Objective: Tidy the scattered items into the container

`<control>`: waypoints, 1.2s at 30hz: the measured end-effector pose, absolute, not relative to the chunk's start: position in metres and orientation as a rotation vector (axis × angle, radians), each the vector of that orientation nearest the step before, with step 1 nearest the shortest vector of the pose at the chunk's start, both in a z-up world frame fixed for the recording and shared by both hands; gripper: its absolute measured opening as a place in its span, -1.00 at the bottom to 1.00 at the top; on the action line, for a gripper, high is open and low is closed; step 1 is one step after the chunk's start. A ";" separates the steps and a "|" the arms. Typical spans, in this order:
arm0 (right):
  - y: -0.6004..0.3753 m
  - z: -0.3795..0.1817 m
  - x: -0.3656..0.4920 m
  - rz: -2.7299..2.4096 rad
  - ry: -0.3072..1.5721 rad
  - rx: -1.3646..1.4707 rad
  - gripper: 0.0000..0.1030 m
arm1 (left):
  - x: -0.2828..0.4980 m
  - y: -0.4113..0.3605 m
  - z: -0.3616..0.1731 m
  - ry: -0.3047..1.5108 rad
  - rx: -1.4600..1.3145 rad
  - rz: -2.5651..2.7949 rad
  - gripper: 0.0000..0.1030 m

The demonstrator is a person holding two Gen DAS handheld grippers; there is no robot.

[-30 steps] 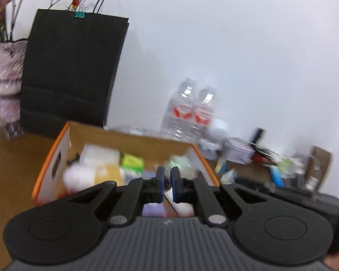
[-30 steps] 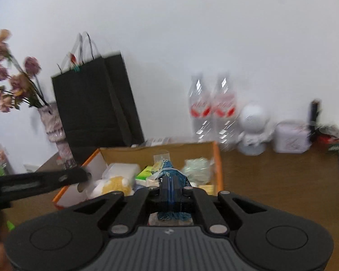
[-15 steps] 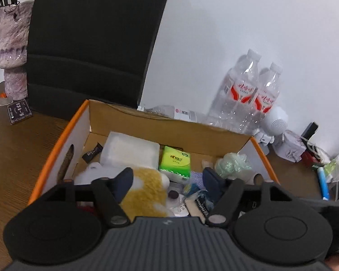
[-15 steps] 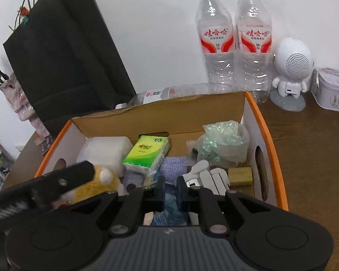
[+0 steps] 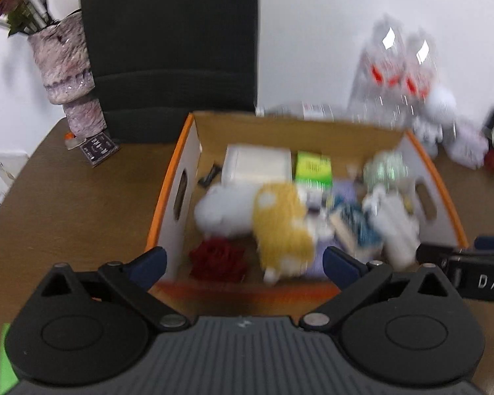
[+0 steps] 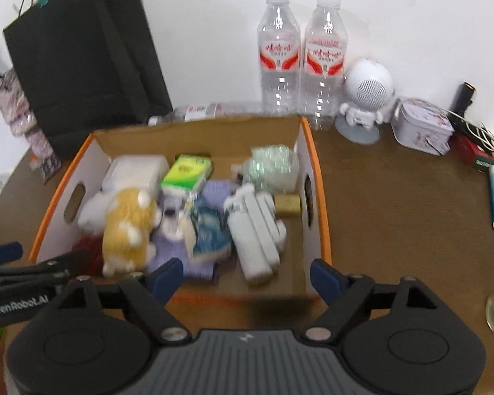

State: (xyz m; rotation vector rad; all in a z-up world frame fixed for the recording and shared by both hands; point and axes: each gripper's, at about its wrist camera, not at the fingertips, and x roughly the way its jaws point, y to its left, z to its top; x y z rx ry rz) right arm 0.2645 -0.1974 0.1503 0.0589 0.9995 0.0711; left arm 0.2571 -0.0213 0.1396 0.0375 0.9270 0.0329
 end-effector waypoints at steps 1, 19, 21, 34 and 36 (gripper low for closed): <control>-0.197 0.152 0.258 0.068 1.013 0.055 0.63 | 0.252 -0.022 0.141 0.933 0.055 0.033 1.00; -0.188 0.171 0.124 0.087 0.848 0.042 0.68 | 0.120 -0.022 0.169 0.755 0.083 -0.051 1.00; -0.188 0.164 0.096 0.082 0.777 0.053 0.80 | 0.091 -0.016 0.160 0.676 0.085 -0.067 1.00; -0.170 0.045 -0.022 0.104 0.721 -0.015 0.81 | -0.017 0.012 0.035 0.653 0.055 -0.068 1.00; -0.166 0.041 -0.024 0.097 0.727 -0.020 0.81 | -0.014 0.018 0.030 0.667 0.031 -0.073 1.00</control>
